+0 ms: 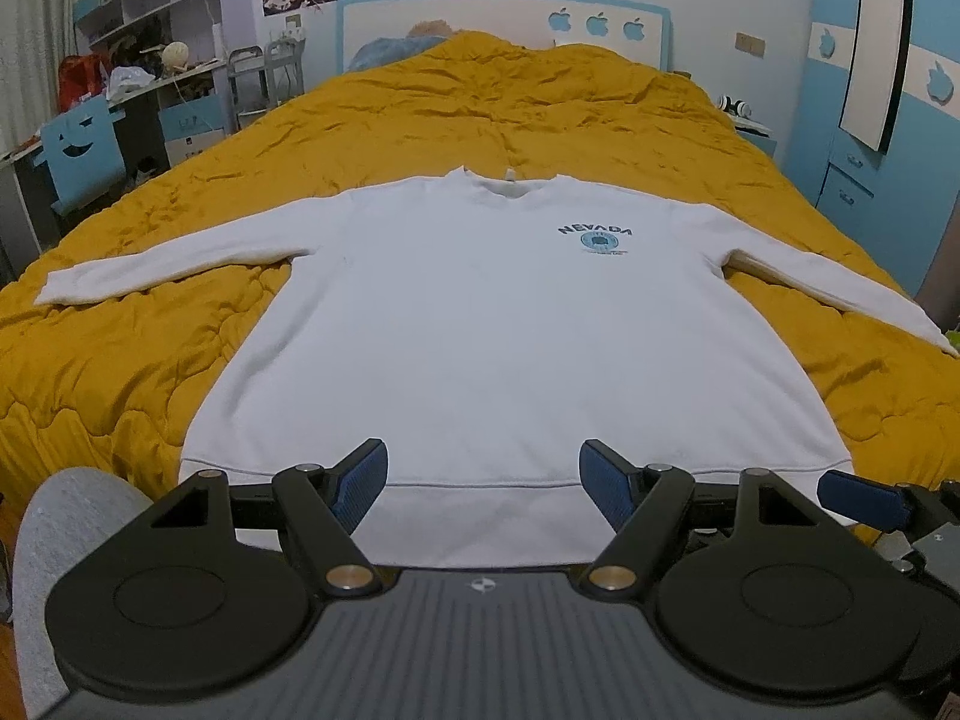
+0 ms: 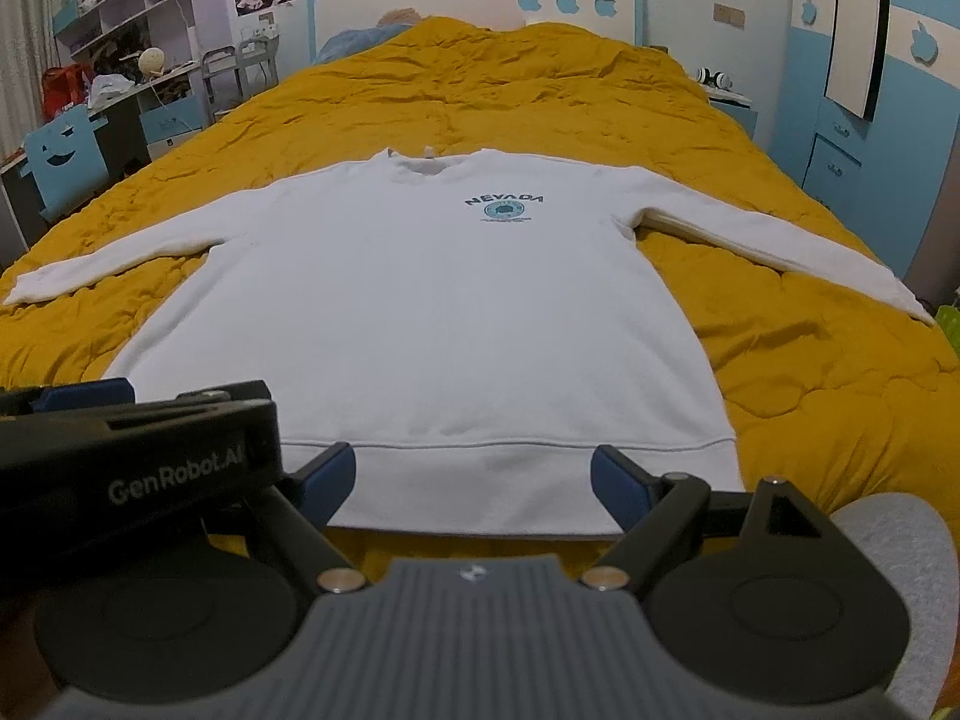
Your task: Fold small clothes
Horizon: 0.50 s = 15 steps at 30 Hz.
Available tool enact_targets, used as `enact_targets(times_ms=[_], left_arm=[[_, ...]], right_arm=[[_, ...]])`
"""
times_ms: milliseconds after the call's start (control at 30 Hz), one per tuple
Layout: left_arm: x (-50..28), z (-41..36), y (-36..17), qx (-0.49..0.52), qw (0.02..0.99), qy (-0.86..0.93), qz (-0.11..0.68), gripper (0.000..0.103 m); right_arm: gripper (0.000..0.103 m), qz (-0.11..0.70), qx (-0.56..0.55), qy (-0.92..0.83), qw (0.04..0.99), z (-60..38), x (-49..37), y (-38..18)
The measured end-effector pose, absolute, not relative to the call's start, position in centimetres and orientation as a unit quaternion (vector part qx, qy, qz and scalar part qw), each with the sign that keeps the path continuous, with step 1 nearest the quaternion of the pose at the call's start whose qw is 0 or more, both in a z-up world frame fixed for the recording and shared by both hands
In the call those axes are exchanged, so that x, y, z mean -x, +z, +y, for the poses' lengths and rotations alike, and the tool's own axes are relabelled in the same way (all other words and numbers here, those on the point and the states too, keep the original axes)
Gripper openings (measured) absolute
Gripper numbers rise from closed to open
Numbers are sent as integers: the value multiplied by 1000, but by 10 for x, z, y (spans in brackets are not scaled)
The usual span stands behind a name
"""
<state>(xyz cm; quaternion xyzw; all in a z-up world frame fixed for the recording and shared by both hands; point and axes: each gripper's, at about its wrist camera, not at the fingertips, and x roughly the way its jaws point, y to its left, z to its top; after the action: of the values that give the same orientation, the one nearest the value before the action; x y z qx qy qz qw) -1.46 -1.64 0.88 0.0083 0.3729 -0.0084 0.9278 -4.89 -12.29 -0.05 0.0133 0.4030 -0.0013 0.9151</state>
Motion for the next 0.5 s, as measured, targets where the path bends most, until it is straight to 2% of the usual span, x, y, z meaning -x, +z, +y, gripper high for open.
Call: enact_targets(times_ms=[500], left_arm=[[14,-15,3,0,923,-9,384,86]], right_arm=[[81,415,-13,-4,910,-120,48,-6]])
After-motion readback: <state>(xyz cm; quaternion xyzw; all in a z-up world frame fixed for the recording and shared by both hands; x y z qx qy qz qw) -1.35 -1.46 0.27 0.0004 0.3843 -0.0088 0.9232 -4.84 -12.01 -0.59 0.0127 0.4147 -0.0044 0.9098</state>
